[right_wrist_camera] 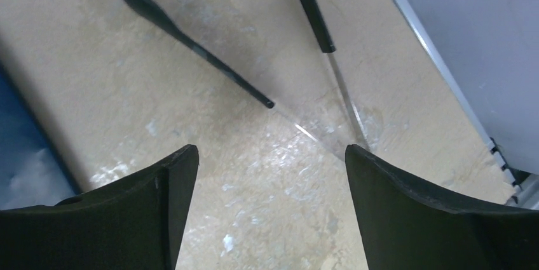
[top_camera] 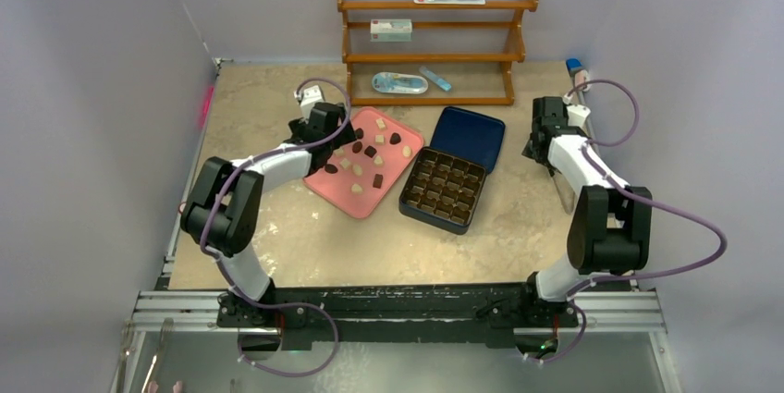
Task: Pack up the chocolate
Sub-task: Move the clamp to the center of the board.
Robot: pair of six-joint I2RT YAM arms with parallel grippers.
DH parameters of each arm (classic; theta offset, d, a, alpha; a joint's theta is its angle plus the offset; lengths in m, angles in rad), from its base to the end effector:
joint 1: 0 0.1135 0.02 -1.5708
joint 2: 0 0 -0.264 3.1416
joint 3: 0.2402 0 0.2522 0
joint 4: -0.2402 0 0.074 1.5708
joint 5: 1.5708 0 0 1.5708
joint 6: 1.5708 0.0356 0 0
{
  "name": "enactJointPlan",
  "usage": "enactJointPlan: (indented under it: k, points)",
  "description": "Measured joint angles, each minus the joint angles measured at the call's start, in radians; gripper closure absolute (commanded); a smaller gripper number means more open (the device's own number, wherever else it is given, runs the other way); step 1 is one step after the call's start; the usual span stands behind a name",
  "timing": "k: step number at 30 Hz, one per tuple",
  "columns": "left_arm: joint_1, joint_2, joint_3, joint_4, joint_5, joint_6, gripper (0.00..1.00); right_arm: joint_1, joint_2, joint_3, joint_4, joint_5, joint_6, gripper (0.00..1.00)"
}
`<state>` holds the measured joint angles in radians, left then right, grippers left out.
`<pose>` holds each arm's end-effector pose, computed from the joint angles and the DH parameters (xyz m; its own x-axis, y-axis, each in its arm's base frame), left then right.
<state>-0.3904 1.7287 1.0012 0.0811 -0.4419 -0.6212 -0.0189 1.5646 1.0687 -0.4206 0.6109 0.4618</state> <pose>0.3471 -0.1264 0.1922 -0.4694 -0.3757 -0.7990 -0.3011 0.9188 -0.2551 0.3247 -0.0266 0.2319 -0.5478 0.3754 -0.7476 0.6798 0.7206 -0.1363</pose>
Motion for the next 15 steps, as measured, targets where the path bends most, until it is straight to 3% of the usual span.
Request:
enactJointPlan:
  k: [15]
  points:
    - [0.026, 0.059, 0.038, 0.007, 0.054, -0.030, 0.03, -0.096, 0.116, 0.023, -0.002, -0.031, -0.049, 0.08]
